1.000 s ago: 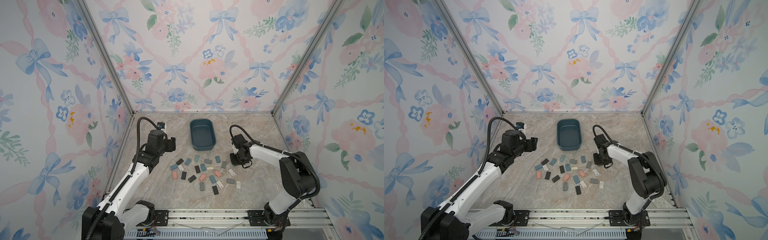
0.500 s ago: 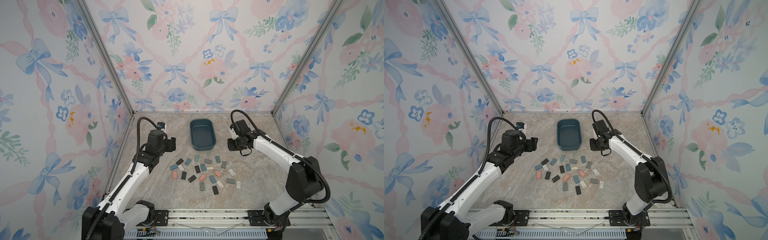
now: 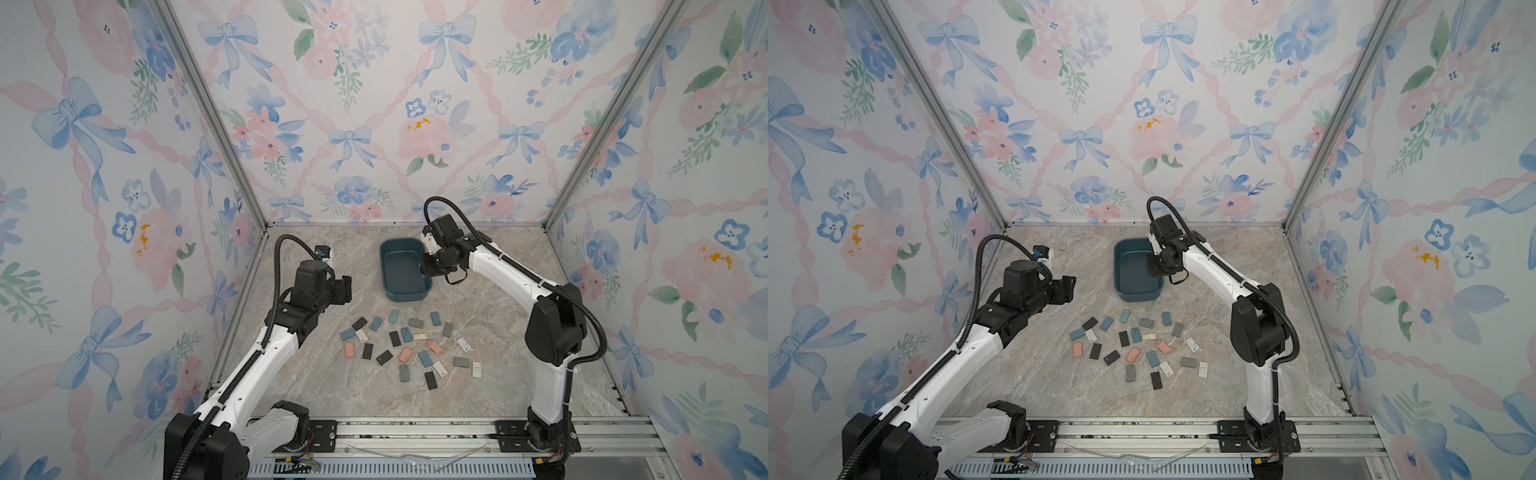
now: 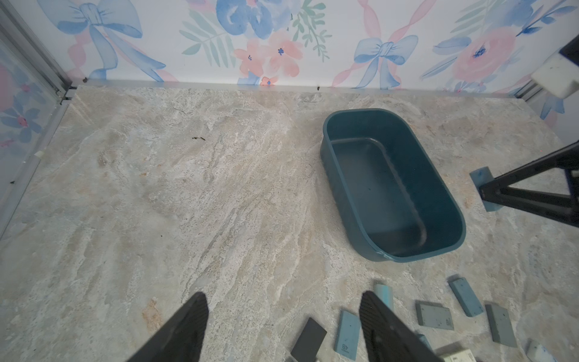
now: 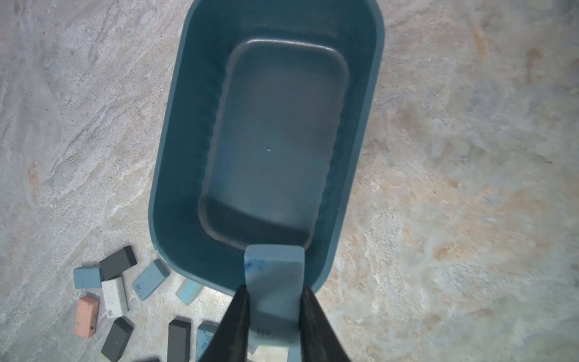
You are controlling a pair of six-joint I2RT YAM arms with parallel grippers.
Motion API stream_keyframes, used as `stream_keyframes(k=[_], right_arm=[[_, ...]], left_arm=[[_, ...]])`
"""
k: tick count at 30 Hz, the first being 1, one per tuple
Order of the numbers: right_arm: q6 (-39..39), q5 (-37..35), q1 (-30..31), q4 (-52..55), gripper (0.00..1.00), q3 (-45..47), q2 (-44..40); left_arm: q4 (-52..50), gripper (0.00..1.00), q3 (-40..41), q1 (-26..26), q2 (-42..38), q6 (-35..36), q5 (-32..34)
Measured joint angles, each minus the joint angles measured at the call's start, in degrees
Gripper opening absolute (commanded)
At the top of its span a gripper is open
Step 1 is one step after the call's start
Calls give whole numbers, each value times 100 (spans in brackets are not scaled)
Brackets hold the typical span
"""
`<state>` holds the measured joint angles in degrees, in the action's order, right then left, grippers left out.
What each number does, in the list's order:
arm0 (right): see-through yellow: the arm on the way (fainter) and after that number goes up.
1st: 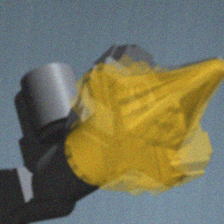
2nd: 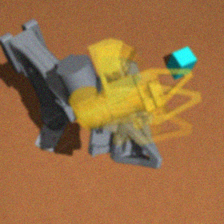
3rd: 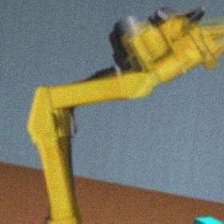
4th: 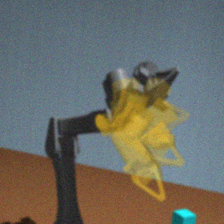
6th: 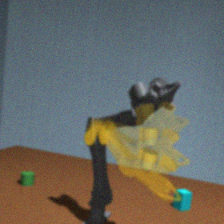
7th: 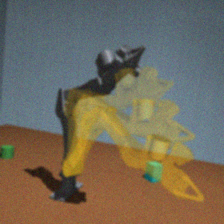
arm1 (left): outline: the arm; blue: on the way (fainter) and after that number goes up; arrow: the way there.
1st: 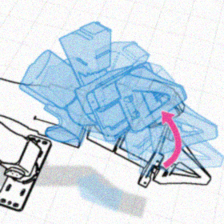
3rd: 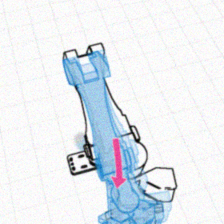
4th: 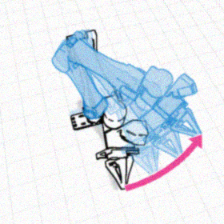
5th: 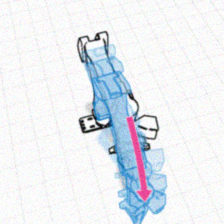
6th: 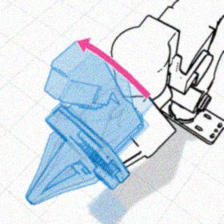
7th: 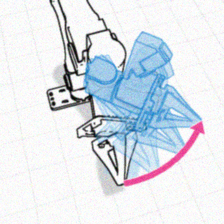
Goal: Put the eraser in the storage box
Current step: Place the eraser in the storage box.
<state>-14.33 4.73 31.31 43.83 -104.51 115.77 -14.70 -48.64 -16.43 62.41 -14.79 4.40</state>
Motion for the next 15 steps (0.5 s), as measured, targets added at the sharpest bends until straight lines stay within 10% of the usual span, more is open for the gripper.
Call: stream_keyframes(k=[15], right_arm=[[-7, 168, 57, 433, 29, -1580, 1862]], left_arm=[[2, 78, 0, 2, 107, 79, -175]])
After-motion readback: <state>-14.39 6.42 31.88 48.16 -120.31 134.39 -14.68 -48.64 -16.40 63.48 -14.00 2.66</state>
